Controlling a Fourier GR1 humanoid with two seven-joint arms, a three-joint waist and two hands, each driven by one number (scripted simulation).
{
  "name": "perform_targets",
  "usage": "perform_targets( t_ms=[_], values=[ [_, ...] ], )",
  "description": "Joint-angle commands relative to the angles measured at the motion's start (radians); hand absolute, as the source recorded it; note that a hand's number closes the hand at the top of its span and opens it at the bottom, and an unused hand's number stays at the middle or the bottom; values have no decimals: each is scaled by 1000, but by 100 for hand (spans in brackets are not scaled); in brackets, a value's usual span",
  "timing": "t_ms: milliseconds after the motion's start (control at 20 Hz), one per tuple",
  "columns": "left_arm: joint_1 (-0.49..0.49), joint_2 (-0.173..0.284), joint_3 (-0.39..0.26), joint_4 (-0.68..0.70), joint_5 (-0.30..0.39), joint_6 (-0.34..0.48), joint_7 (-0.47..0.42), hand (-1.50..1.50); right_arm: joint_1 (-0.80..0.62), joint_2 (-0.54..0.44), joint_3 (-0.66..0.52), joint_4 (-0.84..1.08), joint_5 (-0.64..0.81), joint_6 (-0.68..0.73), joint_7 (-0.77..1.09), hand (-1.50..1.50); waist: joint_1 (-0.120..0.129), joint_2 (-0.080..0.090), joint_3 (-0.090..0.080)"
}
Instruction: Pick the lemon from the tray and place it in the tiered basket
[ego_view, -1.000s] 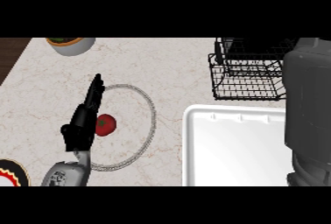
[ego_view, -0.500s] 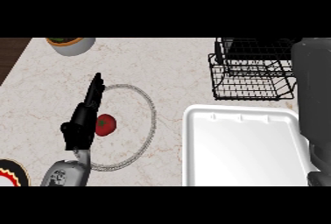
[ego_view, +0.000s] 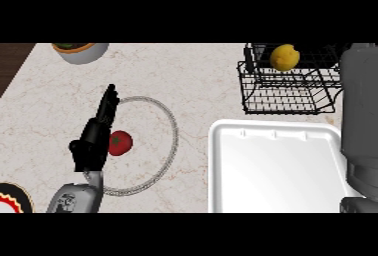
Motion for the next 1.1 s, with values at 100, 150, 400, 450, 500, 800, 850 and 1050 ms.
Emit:
perform_targets(
  t_ms=[100, 150, 400, 450, 500, 800, 850, 1050],
  values=[
    [3, -13, -13, -16, -8, 5, 12, 0, -5, -27, -126, -70, -85, -160, -2, -150, -6, -3, 0],
    [42, -38, -40, -32, -27, 28, -7, 0, 22, -49, -140, -77, -88, -174, -13, -150, -5, -4, 0],
    [6, 12, 33, -8, 20, -8, 19, 0, 133, -93, -239, -255, -167, -119, 69, -150, -31, -9, 0],
    [39, 3, -2, -74, -20, 20, 49, 0, 147, -129, -293, -278, -198, -95, 80, -150, -35, -15, 1],
    [-4, 1, 27, -2, -6, 18, 17, 0, 189, -140, -324, -290, -250, -75, 42, -150, -38, -8, 0],
    [56, 39, 54, -2, 30, -28, -35, 0, 395, -173, -521, -540, -480, 82, 37, -150, -49, -13, 0],
    [46, -13, -2, -45, -15, 19, 12, 0, 433, -205, -580, -499, -533, 95, -14, -150, -41, -11, 1],
    [94, 17, 19, -70, 21, -22, 8, 0, 556, -258, -760, -549, -733, 243, -23, -150, -42, -13, 1]
  ],
)
